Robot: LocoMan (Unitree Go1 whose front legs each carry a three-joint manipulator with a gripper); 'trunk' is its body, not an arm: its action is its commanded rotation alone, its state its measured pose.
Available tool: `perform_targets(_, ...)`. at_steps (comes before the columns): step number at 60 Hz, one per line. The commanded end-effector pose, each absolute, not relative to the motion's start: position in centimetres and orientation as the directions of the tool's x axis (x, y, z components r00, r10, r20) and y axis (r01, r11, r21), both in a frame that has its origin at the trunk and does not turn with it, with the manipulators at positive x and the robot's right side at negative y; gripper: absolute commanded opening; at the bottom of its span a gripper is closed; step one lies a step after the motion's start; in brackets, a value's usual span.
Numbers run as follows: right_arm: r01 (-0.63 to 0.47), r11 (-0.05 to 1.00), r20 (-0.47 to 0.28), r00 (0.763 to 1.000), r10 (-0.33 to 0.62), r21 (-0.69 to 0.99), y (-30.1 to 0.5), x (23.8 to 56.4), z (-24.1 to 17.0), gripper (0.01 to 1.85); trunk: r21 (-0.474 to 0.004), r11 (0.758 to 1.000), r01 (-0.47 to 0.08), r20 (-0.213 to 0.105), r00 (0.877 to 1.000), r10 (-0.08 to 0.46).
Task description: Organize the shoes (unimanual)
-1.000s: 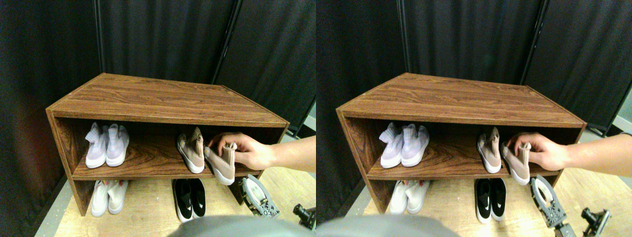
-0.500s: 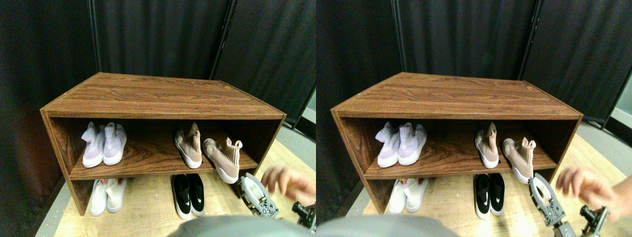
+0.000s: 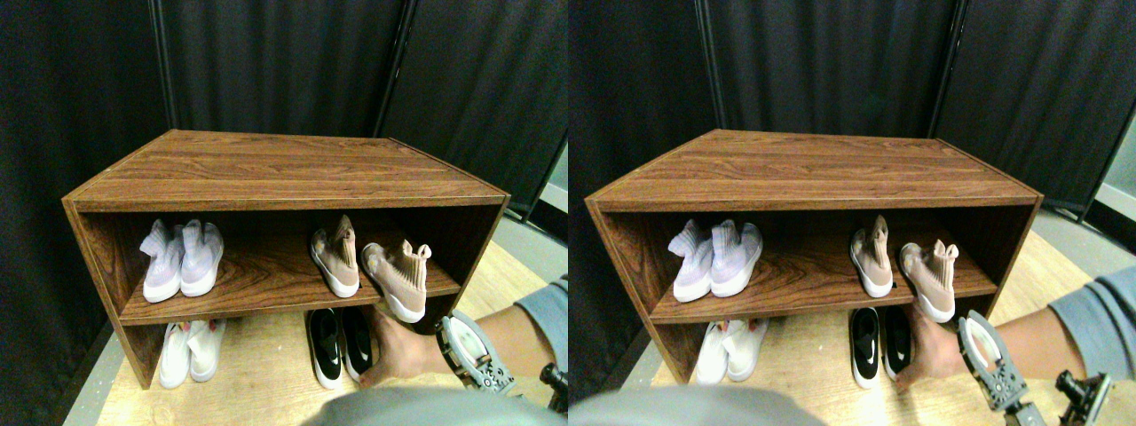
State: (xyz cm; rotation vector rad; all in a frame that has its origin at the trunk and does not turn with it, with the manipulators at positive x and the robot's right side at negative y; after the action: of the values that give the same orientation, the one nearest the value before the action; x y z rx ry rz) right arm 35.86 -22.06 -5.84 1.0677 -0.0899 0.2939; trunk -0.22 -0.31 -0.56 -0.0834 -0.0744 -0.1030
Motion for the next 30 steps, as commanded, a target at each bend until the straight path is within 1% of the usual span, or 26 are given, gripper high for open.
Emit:
perform_targets(1, -0.344, 0.457, 0.272, 0.937, 0.219, 0.820, -21.77, 35.54, -4.67, 0.06, -0.090, 0.990, 0.107, 0.065, 0.993, -0.101)
perform_targets(3, -0.345, 0.452, 0.272, 0.937, 0.221, 0.822, -21.77, 35.54, -4.68, 0.06, -0.090, 0.990, 0.107, 0.065, 0.993, -0.101)
perform_targets(8, -0.328, 0.382, 0.266, 0.941, 0.207, 0.864, -21.65, 35.46, -4.65, 0.06, -0.087, 0.990, 0.112, 0.063, 0.992, -0.107)
perform_targets(10, -0.325, 0.375, 0.263, 0.942, 0.209, 0.868, -21.62, 35.45, -4.63, 0.06, -0.087, 0.990, 0.113, 0.062, 0.992, -0.108)
perform_targets(12, -0.309, 0.377, 0.249, 0.948, 0.199, 0.873, -21.57, 35.35, -4.53, 0.24, -0.087, 0.990, 0.113, 0.062, 0.992, -0.108)
perform_targets(14, -0.292, 0.343, 0.238, 0.952, 0.191, 0.893, -21.51, 35.26, -4.49, 0.47, -0.087, 0.990, 0.113, 0.063, 0.992, -0.108)
perform_targets(15, -0.292, 0.343, 0.238, 0.952, 0.191, 0.893, -21.51, 35.26, -4.49, 0.47, -0.088, 0.990, 0.113, 0.064, 0.992, -0.108)
perform_targets(16, -0.288, 0.333, 0.236, 0.953, 0.189, 0.898, -21.50, 35.23, -4.49, 0.55, -0.088, 0.990, 0.113, 0.064, 0.992, -0.108)
perform_targets(18, -0.277, 0.320, 0.227, 0.956, 0.184, 0.906, -21.45, 35.18, -4.50, 0.80, -0.088, 0.990, 0.114, 0.061, 0.992, -0.109)
perform_targets(21, -0.280, 0.336, 0.230, 0.956, 0.180, 0.899, -21.39, 35.22, -4.60, 1.06, -0.088, 0.990, 0.114, 0.061, 0.992, -0.109)
perform_targets(22, -0.278, 0.340, 0.230, 0.957, 0.177, 0.899, -21.38, 35.22, -4.62, 1.11, -0.088, 0.990, 0.114, 0.061, 0.992, -0.109)
perform_targets(23, -0.278, 0.340, 0.230, 0.957, 0.177, 0.899, -21.38, 35.22, -4.62, 1.11, -0.089, 0.989, 0.115, 0.060, 0.992, -0.110)
perform_targets(24, -0.272, 0.370, 0.226, 0.960, 0.163, 0.888, -21.35, 35.30, -4.70, 1.29, -0.089, 0.989, 0.115, 0.060, 0.992, -0.110)
perform_targets(25, -0.272, 0.370, 0.226, 0.960, 0.163, 0.888, -21.35, 35.30, -4.70, 1.29, -0.089, 0.989, 0.115, 0.060, 0.992, -0.110)
perform_targets(26, -0.272, 0.400, 0.230, 0.961, 0.151, 0.875, -21.37, 35.45, -4.82, 1.36, -0.088, 0.989, 0.115, 0.060, 0.992, -0.110)
perform_targets(28, -0.265, 0.413, 0.226, 0.964, 0.143, 0.871, -21.37, 35.58, -4.90, 1.43, -0.090, 0.989, 0.115, 0.061, 0.992, -0.110)
perform_targets(29, -0.265, 0.413, 0.226, 0.964, 0.143, 0.871, -21.37, 35.58, -4.90, 1.43, -0.090, 0.989, 0.115, 0.060, 0.992, -0.110)
perform_targets(30, -0.259, 0.412, 0.221, 0.965, 0.139, 0.873, -21.34, 35.66, -4.96, 1.47, -0.090, 0.989, 0.115, 0.060, 0.992, -0.110)
